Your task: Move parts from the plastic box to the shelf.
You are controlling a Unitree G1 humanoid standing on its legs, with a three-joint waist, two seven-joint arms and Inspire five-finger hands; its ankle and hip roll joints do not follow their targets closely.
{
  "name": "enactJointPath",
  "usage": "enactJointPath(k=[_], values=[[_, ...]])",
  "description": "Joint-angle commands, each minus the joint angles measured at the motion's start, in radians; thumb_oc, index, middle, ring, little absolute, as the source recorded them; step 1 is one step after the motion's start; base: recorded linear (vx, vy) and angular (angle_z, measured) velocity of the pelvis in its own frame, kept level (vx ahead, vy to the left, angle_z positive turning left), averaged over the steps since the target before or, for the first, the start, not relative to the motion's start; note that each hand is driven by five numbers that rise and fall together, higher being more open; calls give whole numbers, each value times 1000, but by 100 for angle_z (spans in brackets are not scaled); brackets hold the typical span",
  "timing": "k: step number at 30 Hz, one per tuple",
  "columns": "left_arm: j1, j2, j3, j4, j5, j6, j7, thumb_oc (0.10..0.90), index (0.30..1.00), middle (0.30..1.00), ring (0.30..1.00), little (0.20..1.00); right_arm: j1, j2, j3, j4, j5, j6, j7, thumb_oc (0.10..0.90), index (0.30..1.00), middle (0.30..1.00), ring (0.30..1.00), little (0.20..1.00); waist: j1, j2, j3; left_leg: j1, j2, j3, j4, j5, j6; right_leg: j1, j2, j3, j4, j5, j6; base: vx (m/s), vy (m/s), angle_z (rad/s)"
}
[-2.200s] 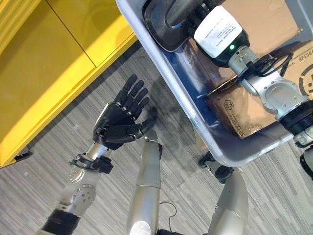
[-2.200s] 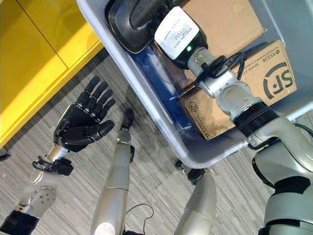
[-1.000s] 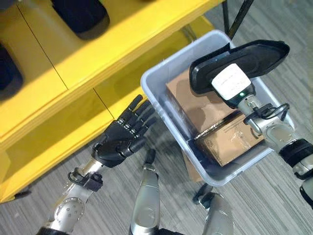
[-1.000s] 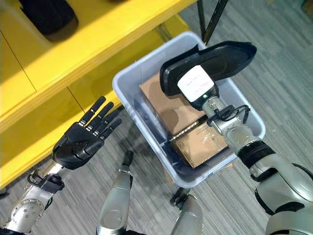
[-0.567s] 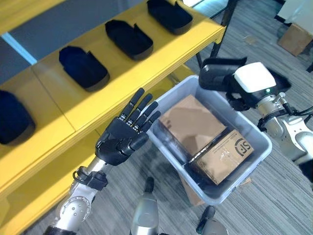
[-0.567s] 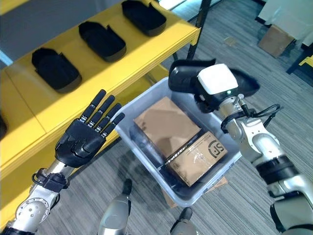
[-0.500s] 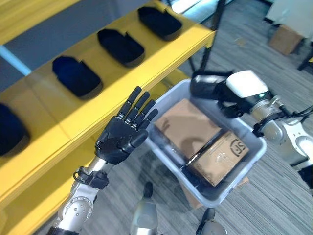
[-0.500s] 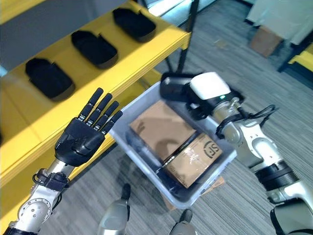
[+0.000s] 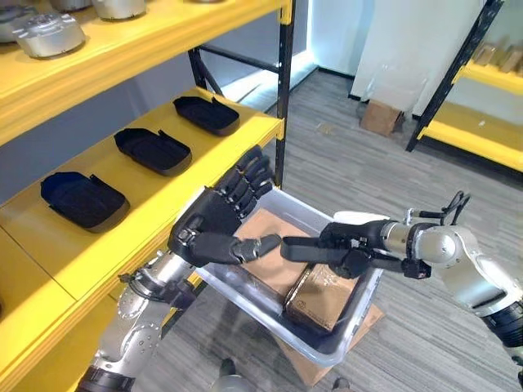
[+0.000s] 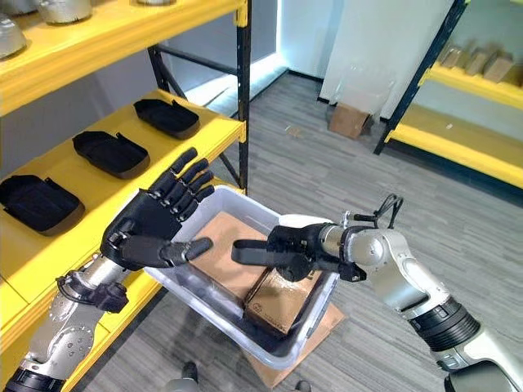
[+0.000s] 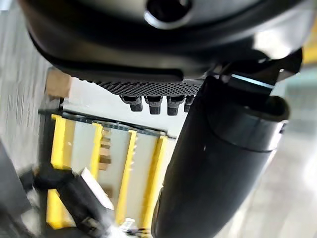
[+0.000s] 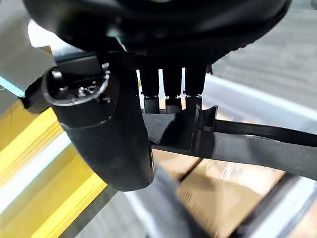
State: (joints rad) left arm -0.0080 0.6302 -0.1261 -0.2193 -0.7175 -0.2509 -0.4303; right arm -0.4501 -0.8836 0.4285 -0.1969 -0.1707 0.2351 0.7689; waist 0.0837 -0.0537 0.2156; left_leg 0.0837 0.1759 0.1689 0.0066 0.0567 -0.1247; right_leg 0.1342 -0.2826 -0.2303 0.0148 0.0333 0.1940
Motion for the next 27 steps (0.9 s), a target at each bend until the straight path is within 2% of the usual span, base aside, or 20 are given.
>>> enactJointPath(k=[1, 2, 6, 7, 9, 12, 15, 17, 21, 24, 27], values=[[-88, 69, -6, -67, 271, -215, 103, 900, 1000, 1000, 1000, 1000, -88, 18, 38, -69, 69, 16, 43, 400, 300, 300, 300, 300, 6, 0, -116, 50, 36, 31, 33, -78, 26, 7, 8, -9, 29, -34, -28, -13, 0, -10], [-101, 105, -9, -66, 310, -211, 116, 900, 1000, 1000, 1000, 1000, -86, 15, 55, -75, 75, 9, 42, 400, 300, 300, 300, 300, 5, 1, -120, 53, 36, 31, 28, -78, 25, 8, 8, -6, 25, -33, -26, -16, 1, -7], [-102, 109, -8, -66, 313, -210, 119, 900, 1000, 1000, 1000, 1000, -87, 15, 59, -78, 75, 7, 38, 400, 300, 300, 300, 300, 5, 1, -120, 54, 36, 32, 26, -77, 25, 9, 8, -6, 24, -33, -26, -14, 1, -3], [-108, 170, -7, -55, 555, -261, 161, 900, 1000, 1000, 1000, 1000, -72, 24, 72, -68, 64, -47, 25, 400, 300, 300, 300, 300, -2, 9, -121, 60, 33, 40, 26, -83, 24, 14, 4, 0, 19, -31, -21, -54, -1, 1], [-119, 231, -20, -47, 720, -285, 232, 900, 1000, 1000, 1000, 1000, -95, 29, 85, -49, 58, -49, 37, 400, 300, 300, 300, 300, -2, 11, -123, 57, 28, 39, 25, -83, 25, 10, 1, 7, 11, -24, -17, -56, -1, -10], [-118, 294, -23, -37, 672, -249, 221, 900, 1000, 1000, 1000, 1000, -134, 20, 126, -46, 81, -12, 18, 400, 300, 300, 300, 300, 1, 18, -124, 58, 26, 41, 21, -82, 24, 9, -3, 11, -2, -15, -11, -37, 10, -12], [-93, 305, -19, -33, 773, -249, 215, 900, 1000, 1000, 1000, 1000, -131, 51, 116, -10, 50, -27, -4, 400, 300, 300, 300, 300, 5, 26, -122, 59, 25, 37, 15, -82, 25, 12, -4, 15, -16, -7, -9, -19, 8, -4], [-60, 326, 2, -30, 748, -247, 180, 900, 1000, 1000, 1000, 1000, -143, 50, 110, -1, 57, -30, -21, 400, 300, 300, 300, 300, 8, 29, -122, 59, 25, 38, 15, -82, 24, 12, -6, 14, -20, -4, -8, -15, 6, -1], [-35, 337, 16, -30, 740, -258, 145, 900, 1000, 1000, 1000, 1000, -145, 47, 98, -5, 67, -37, -27, 400, 300, 300, 300, 300, 8, 31, -121, 56, 24, 39, 14, -82, 24, 8, -5, 17, -21, -2, -7, -34, -1, -4], [-22, 339, 3, -23, 753, -230, 142, 900, 1000, 1000, 1000, 1000, -162, 61, 104, -7, 26, 15, -28, 400, 300, 300, 300, 300, 7, 36, -121, 55, 27, 42, 13, -81, 24, 5, -6, 21, -26, 1, -5, -50, 8, -2], [-1, 343, 10, -13, 762, -216, 146, 900, 1000, 1000, 1000, 1000, -174, 72, 110, 38, 17, 20, -53, 400, 300, 300, 300, 300, 10, 38, -123, 57, 28, 43, 10, -79, 24, 3, -7, 22, -30, 5, -3, -39, 10, -2]])
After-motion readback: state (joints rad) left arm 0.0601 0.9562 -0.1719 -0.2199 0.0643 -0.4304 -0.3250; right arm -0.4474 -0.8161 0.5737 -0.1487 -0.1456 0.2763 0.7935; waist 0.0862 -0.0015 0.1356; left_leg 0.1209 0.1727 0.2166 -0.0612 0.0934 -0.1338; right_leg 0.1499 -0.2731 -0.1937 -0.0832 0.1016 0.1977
